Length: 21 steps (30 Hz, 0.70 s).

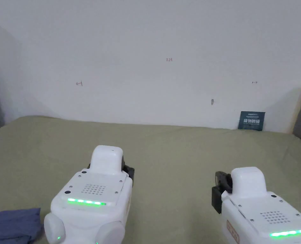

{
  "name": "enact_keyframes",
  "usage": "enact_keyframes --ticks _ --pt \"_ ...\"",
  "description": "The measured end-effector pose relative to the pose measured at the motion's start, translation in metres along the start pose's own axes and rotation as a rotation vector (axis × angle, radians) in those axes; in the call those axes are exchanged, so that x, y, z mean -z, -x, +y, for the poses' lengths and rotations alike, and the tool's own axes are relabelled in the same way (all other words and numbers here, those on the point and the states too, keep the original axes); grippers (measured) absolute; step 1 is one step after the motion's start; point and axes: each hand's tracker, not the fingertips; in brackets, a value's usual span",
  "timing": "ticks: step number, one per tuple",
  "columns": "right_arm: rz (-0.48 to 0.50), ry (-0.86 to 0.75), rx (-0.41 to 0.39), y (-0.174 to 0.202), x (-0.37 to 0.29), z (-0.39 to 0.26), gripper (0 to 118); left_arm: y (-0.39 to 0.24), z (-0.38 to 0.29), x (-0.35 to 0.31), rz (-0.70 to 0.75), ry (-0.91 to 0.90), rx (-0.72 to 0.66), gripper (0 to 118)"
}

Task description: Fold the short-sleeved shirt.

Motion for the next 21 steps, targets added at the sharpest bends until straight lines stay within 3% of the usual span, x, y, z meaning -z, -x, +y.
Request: enact_keyframes --ticks 4,12,19,20,21 --pt "-0.045 -0.033 -0.039 -0.002 -0.005 0.003 2 0.010 0.005 -0.002 -0.034 0.002 -0.033 6" --pt "-0.069 -0.035 0.035 -0.019 -0.005 0.007 2 0.020 0.009 -0.003 -0.033 -0.003 -0.040 6" --pt "-0.092 -0.044 0.036 -0.019 -0.005 0.010 3 0.016 0.007 -0.001 -0.038 -0.003 -0.046 6" --pt "-0.099 -0.047 0.035 -0.019 -0.004 0.011 6 0.015 0.007 0.000 -0.033 -0.004 -0.052 7" --pt "-0.100 -0.047 0.037 -0.020 -0.004 0.012 21 0.015 0.006 0.001 -0.026 -0.005 -0.049 11"
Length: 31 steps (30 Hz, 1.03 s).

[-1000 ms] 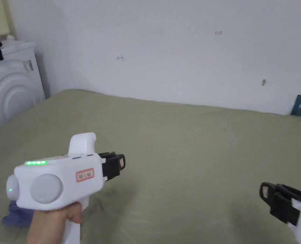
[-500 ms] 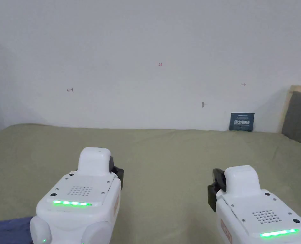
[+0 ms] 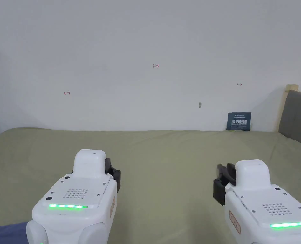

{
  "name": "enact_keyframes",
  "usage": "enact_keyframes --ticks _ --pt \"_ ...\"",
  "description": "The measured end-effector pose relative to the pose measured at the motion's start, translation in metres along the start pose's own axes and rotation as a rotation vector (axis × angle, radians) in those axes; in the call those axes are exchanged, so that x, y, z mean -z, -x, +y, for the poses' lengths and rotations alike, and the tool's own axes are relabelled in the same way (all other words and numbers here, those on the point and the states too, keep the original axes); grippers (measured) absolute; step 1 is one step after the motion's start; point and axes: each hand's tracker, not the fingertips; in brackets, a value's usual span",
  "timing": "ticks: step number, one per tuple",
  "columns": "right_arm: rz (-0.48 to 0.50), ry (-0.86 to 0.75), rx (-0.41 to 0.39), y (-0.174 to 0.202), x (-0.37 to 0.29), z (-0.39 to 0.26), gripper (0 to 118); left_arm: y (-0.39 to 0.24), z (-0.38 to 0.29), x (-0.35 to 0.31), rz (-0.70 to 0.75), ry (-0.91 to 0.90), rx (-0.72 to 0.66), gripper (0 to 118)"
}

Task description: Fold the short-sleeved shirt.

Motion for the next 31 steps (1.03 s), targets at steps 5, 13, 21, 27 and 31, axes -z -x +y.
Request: enact_keyframes --ticks 5,13,21,27,31 --pt "-0.014 0.005 0.003 -0.005 0.003 -0.001 118 0.003 -0.003 0.010 -0.013 0.021 -0.014 118" --pt "-0.016 0.018 0.040 -0.010 0.006 0.006 118 -0.006 0.011 0.015 0.053 0.160 -0.014 118" --pt "-0.009 0.019 0.031 -0.012 0.003 0.007 118 -0.007 0.015 0.003 -0.014 0.126 -0.003 118" --pt "0.002 0.022 0.034 -0.012 0.001 0.008 118 -0.009 0.024 -0.005 -0.007 0.114 0.015 118" --pt "0.015 0.023 0.035 -0.011 0.000 0.009 118 -0.003 0.033 -0.002 -0.048 0.166 -0.098 118"
